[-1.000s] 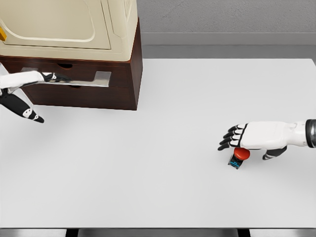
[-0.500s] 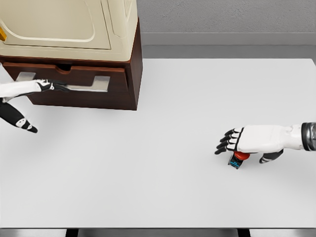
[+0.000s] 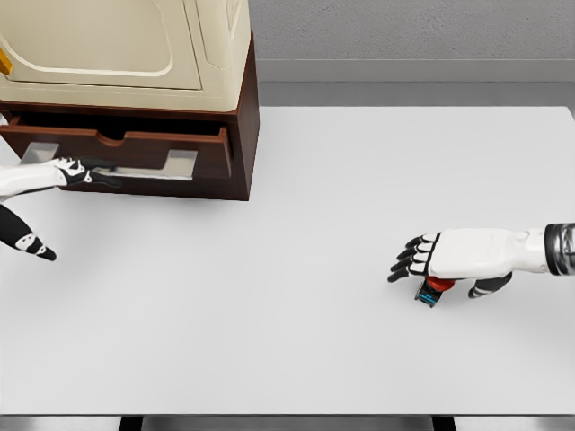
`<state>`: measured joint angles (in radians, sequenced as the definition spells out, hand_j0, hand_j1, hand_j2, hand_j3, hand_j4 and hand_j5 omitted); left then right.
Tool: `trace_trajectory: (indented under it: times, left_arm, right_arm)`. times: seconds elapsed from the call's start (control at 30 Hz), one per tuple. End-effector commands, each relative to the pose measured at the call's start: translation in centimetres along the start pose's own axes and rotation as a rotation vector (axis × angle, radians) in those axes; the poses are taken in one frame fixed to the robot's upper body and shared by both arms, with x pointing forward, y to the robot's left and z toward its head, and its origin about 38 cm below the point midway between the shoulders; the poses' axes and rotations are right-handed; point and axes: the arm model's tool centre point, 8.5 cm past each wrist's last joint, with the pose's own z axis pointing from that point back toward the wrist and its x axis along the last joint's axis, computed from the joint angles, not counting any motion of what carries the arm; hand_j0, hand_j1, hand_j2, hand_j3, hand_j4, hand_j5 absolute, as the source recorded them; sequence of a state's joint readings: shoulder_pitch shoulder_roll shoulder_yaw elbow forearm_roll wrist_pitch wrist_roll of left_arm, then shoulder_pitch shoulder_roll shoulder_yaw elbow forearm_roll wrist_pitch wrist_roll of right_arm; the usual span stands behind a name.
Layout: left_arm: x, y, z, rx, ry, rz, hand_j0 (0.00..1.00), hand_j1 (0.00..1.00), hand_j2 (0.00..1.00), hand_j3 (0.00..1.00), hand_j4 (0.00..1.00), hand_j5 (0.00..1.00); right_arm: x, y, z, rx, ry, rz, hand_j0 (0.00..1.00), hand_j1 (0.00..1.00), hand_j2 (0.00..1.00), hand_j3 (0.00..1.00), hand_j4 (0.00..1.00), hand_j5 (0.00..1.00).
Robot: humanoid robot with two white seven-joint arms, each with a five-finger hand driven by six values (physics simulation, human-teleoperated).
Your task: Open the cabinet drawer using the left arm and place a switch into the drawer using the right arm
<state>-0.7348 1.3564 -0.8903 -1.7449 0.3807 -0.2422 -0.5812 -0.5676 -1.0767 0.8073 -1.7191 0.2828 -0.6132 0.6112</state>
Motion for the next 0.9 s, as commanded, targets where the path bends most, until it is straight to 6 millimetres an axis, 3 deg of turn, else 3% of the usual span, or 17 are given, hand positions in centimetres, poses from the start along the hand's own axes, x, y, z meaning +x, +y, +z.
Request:
trace_trajectory:
  times: [0.0,0.4,0.87]
  left_arm:
    - [-0.2,-0.2,0.3,-0.009,0.006,-0.013,1.00,1.00,1.00,1.00,1.00,1.00]
    - [0.1,-1.5,1.0,-0.050,-0.032,-0.040,1.00,1.00,1.00,1.00,1.00,1.00]
    - [0.2,-1.8,3.8,-0.059,-0.065,-0.075,1.00,1.00,1.00,1.00,1.00,1.00]
  right_arm:
    - [-0.1,-0.1,0.0,-0.004,0.001,-0.004,1.00,1.00,1.00,1.00,1.00,1.00]
    - [-0.1,-0.1,0.0,-0.004,0.002,-0.001,1.00,1.00,1.00,1.00,1.00,1.00]
    - [0.0,-0.1,0.0,-0.003,0.002,0.000,1.00,1.00,1.00,1.00,1.00,1.00]
